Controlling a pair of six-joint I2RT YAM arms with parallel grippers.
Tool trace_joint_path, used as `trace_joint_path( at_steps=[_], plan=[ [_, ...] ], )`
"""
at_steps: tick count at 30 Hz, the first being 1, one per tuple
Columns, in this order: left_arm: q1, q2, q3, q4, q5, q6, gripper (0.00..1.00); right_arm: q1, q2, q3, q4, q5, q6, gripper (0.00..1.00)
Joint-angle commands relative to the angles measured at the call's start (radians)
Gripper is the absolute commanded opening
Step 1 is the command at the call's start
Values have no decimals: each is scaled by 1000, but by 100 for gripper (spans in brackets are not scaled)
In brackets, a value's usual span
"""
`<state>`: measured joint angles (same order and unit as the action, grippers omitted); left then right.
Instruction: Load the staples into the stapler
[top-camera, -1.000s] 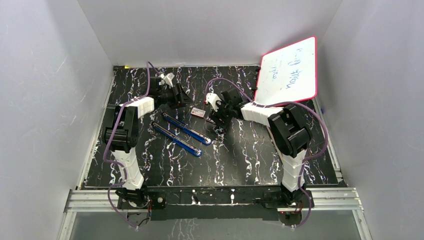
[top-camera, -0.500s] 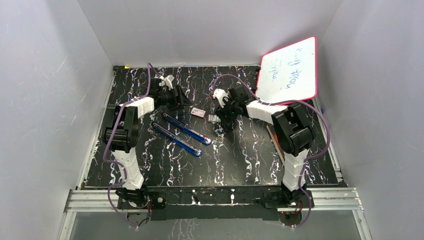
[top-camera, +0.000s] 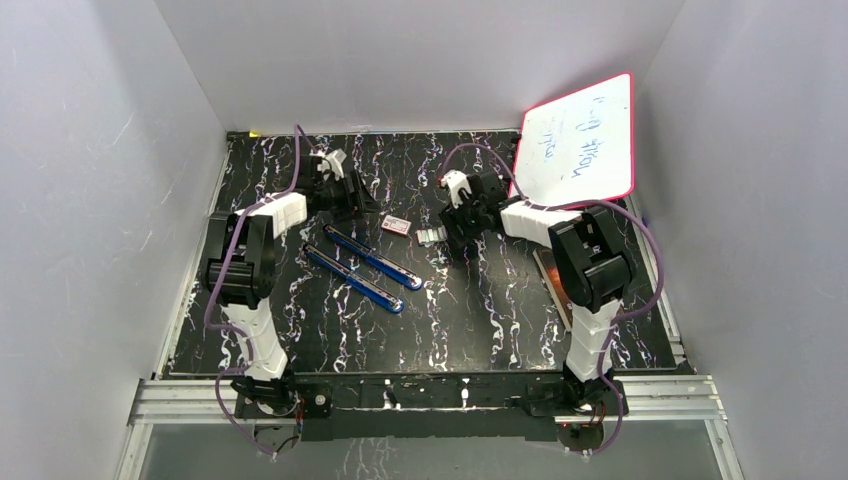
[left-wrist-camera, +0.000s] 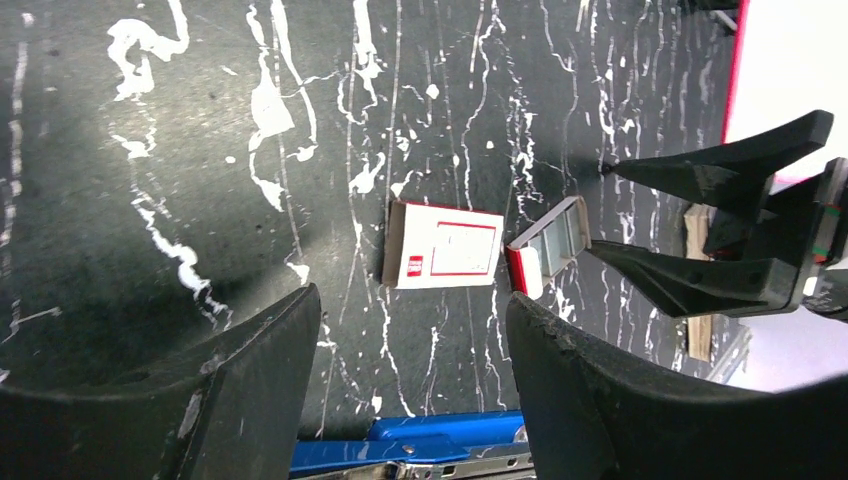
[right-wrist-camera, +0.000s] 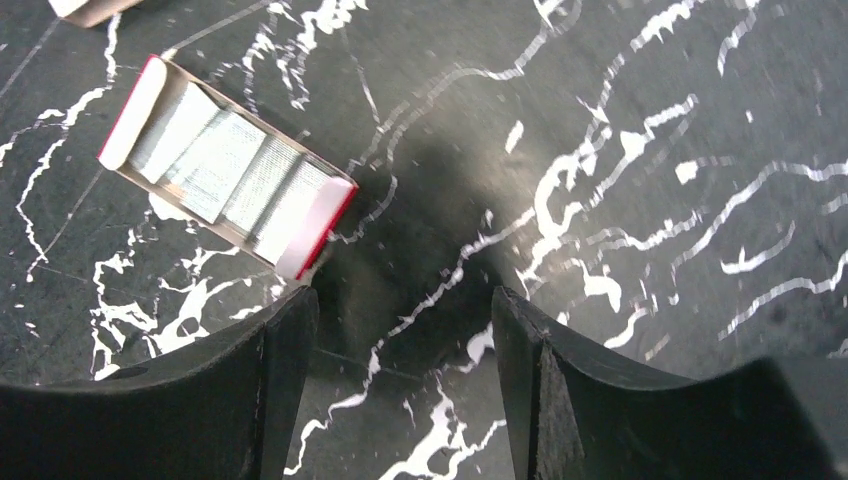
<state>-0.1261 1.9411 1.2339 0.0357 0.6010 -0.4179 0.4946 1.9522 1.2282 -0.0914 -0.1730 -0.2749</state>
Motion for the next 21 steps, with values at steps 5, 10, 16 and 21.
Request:
trace_joint_path(
  at_steps=[5, 10, 16, 21],
  plan=[
    [5, -141, 71, -165, -220, 118, 67, -25, -141, -71, 132, 179, 343, 71],
    [-3, -214, 71, -196, -358, 153, 73, -26, -218, -93, 148, 428, 539, 72],
    [-4, -312, 77, -235, -578, 94, 94, -56, -337, -166, 145, 507, 595, 75],
    [-3, -410, 50, -264, -769, 66, 98, -89, -400, -173, 75, 430, 612, 78]
  ],
)
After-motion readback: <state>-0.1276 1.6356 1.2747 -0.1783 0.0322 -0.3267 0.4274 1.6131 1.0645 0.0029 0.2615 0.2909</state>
